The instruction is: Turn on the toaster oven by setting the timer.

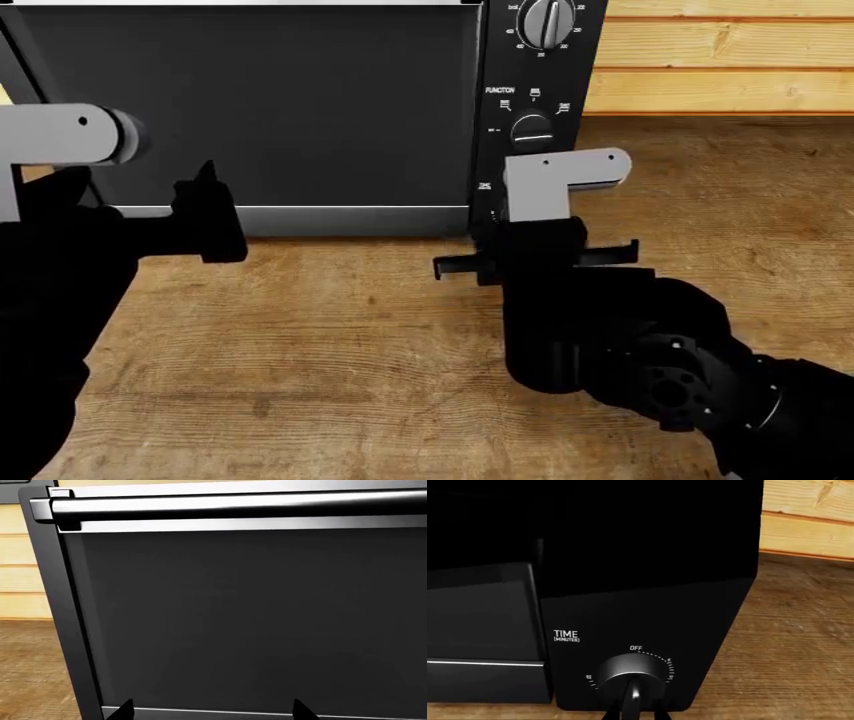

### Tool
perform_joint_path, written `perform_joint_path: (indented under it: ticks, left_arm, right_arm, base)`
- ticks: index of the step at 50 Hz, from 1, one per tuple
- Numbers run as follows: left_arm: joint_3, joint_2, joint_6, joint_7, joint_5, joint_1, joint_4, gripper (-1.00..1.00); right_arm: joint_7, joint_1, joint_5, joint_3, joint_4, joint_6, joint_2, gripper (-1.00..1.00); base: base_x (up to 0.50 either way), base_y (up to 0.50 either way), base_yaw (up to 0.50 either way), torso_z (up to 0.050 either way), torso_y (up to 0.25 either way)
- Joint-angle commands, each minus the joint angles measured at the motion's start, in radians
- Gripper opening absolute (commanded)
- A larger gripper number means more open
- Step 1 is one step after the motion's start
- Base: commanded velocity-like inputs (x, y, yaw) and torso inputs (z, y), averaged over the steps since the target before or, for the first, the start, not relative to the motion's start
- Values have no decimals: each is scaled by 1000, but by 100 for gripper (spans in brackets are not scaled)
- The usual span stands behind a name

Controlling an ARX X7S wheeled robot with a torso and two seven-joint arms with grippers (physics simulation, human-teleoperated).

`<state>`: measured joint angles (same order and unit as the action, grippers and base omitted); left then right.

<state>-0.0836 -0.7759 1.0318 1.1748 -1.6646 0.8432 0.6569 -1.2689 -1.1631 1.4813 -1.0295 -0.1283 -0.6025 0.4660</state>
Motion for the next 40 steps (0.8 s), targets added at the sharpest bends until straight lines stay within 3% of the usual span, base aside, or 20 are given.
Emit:
perform_joint_path:
  ticks: [1,40]
  left_arm:
    - [-8,1,-3,-6,10,5,-9,100]
    - [-14,-15,-23,-7,6,-11,6,100]
  right_arm:
    - [2,1,-2,-1,0,1,-2,-100]
    - [84,33,-39,42,7,93,6,-100]
  base:
    - [0,0,0,0,0]
    - [0,0,0,0,0]
